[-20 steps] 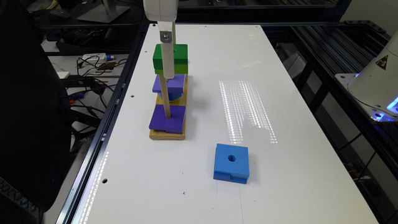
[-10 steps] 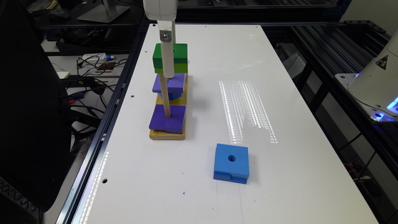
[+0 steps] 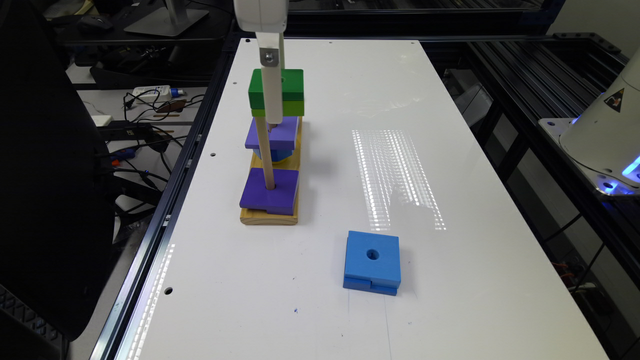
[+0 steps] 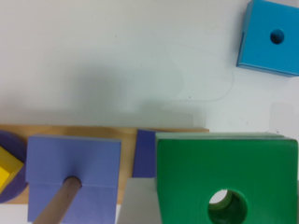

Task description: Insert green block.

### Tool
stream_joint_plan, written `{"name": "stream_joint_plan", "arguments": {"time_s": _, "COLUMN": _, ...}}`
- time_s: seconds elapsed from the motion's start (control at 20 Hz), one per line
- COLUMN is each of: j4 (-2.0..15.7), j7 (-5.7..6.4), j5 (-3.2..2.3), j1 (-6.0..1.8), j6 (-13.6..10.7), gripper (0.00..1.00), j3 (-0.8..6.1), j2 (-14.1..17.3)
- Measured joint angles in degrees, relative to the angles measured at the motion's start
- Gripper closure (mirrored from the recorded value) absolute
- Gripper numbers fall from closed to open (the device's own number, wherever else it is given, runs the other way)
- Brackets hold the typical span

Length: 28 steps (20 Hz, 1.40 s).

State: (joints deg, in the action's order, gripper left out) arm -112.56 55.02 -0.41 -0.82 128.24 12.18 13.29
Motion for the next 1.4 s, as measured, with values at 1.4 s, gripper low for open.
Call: {"name": "stream_joint_plan", "arguments": {"time_s": 1.4, "j4": -3.88, "j7": 0.00, "j5": 0.13, "j1": -0.01, "j6": 0.09, "gripper": 1.00, "j3": 0.12, "j2": -2.91}}
